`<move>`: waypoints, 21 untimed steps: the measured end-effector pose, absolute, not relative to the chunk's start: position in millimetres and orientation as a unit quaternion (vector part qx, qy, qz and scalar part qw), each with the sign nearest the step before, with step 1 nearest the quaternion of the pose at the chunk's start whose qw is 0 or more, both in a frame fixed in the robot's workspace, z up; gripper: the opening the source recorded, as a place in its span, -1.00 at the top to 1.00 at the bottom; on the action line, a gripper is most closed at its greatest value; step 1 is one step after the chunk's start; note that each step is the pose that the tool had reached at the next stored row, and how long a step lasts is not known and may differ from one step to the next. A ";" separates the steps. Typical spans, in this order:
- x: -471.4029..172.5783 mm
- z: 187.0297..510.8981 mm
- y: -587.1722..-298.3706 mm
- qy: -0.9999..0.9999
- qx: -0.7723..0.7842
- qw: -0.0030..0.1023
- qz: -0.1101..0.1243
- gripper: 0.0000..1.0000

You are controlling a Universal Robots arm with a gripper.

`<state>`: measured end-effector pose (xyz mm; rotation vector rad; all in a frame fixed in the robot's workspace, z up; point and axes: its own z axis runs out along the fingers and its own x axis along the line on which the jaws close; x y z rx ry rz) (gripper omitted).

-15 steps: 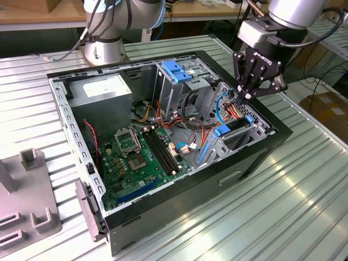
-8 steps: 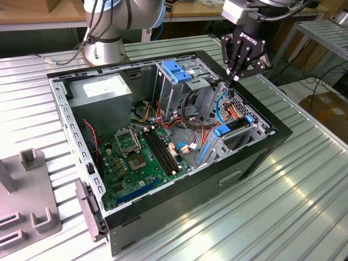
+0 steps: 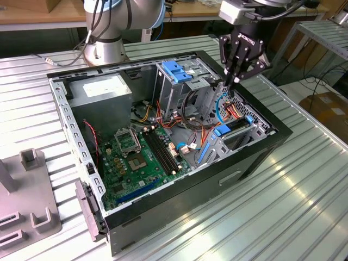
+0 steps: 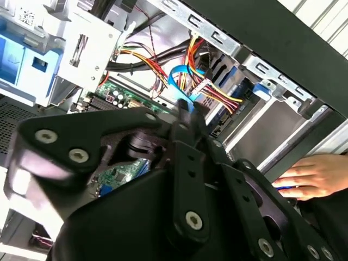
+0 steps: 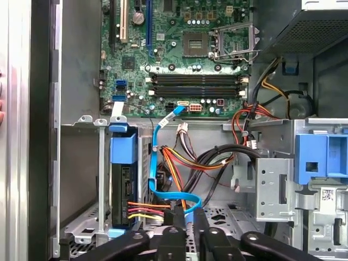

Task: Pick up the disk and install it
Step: 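Insert the second disk wire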

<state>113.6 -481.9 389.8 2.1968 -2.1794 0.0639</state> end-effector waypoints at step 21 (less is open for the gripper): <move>113.6 376.8 -475.1 -0.701 0.706 0.072 0.069 0.79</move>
